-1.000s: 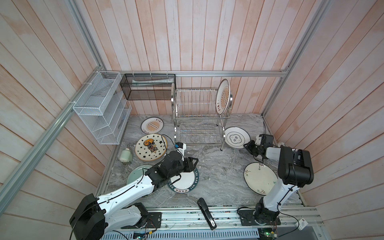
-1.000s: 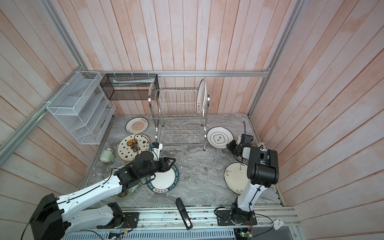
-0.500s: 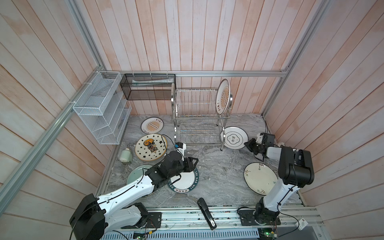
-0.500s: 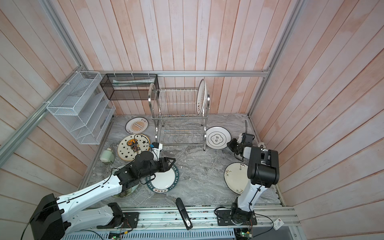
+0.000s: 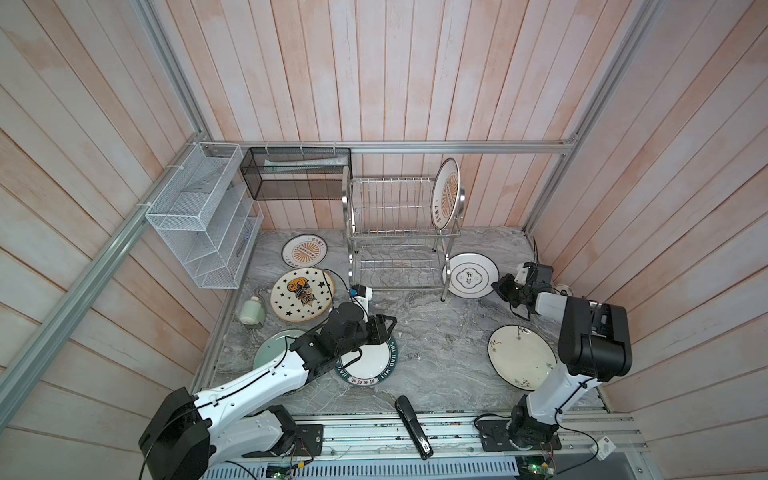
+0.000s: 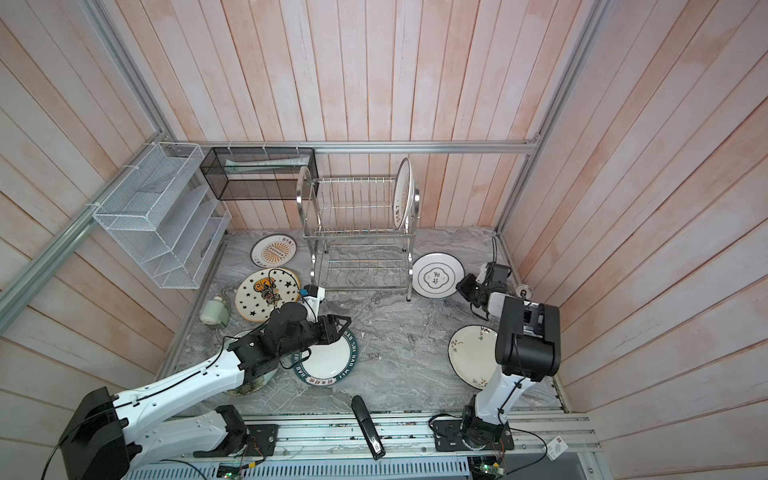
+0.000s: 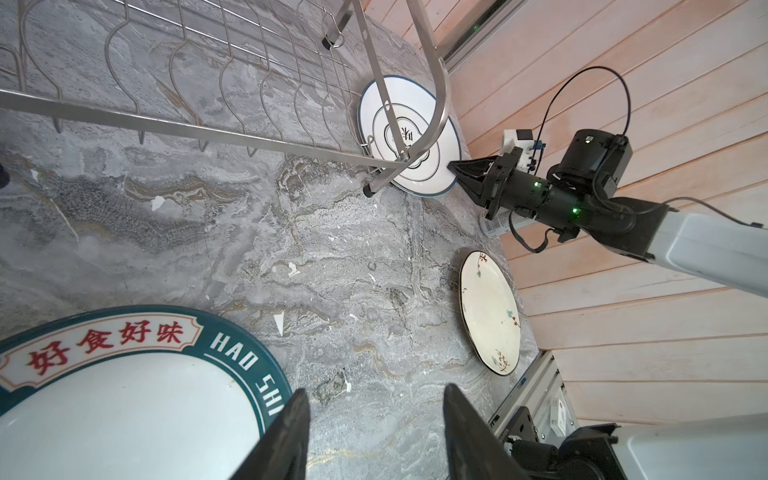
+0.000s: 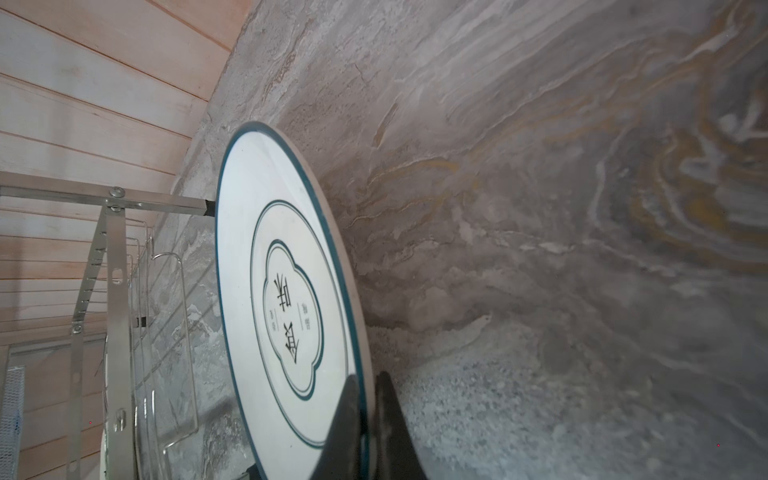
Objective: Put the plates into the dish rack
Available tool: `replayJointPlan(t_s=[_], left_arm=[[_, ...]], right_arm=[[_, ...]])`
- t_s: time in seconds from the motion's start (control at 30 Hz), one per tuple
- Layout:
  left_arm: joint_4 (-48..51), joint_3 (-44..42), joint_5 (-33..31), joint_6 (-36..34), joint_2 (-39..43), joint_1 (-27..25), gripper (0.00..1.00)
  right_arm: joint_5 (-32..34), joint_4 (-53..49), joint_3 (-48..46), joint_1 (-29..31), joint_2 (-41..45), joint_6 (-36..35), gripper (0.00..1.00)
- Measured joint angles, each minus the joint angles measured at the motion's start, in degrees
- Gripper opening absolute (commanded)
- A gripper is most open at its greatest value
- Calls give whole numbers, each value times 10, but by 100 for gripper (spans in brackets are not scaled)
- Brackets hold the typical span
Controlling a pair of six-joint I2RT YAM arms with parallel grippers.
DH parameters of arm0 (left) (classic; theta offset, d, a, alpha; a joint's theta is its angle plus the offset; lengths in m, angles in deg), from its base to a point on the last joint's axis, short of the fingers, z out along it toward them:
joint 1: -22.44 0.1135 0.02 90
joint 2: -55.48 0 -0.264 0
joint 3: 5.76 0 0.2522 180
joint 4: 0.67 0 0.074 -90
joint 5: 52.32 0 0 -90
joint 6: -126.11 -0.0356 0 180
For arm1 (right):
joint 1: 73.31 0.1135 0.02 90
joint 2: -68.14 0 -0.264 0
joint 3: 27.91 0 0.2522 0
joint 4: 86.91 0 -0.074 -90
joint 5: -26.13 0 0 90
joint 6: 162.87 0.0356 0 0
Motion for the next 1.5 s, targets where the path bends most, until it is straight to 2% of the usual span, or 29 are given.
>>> replayJointPlan(t_s=[0.37, 0.83, 1.03, 1.27, 1.5], left_arm=[[-1, 0, 0, 2, 2, 0, 53], [0, 6, 1, 2, -19, 0, 53], [6, 31, 2, 2, -47, 0, 53], [4, 45, 13, 2, -61, 2, 54], [-15, 45, 55, 12, -72, 44, 54]], right_arm=[[69, -73, 5, 0, 81, -43, 0], [100, -140, -18, -22, 279, -94, 0], [61, -177, -50, -57, 354, -108, 0], [-7, -208, -82, -60, 414, -108, 0], [-86, -222, -140, -60, 489, -89, 0]])
